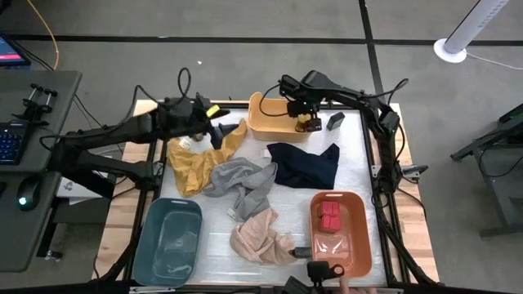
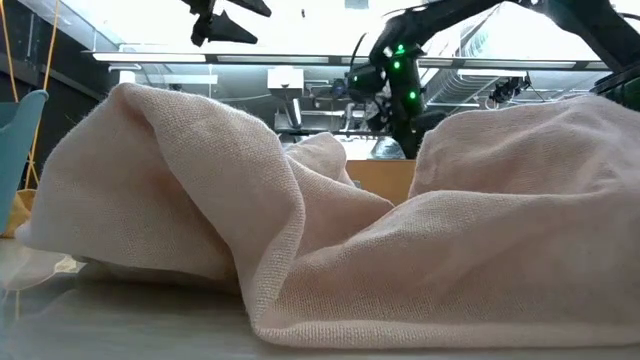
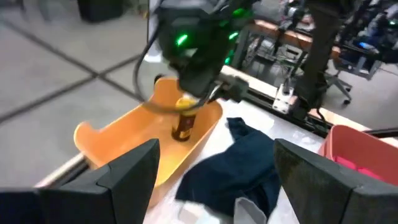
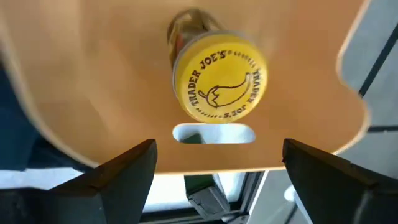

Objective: Sort spices by type
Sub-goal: Put the yellow seasoning bottle into the yellow bin

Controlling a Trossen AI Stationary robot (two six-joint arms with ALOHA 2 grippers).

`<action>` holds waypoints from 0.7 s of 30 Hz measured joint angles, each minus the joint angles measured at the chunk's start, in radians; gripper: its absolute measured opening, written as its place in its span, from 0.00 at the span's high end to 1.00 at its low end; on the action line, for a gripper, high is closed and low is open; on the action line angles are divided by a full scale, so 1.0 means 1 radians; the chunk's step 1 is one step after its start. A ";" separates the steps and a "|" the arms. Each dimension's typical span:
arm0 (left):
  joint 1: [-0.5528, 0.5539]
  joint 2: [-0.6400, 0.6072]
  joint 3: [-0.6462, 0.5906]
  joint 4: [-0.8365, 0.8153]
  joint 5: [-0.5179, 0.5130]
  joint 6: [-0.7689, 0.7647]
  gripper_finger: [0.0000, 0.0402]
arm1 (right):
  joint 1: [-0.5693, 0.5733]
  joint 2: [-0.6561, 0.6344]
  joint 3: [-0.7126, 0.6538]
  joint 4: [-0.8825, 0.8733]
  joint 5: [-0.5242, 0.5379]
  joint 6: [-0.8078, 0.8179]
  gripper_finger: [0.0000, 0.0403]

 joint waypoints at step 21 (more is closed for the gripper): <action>0.499 0.280 0.141 -0.754 -0.043 -0.106 0.26 | -0.035 -0.359 0.000 0.443 -0.687 0.511 0.15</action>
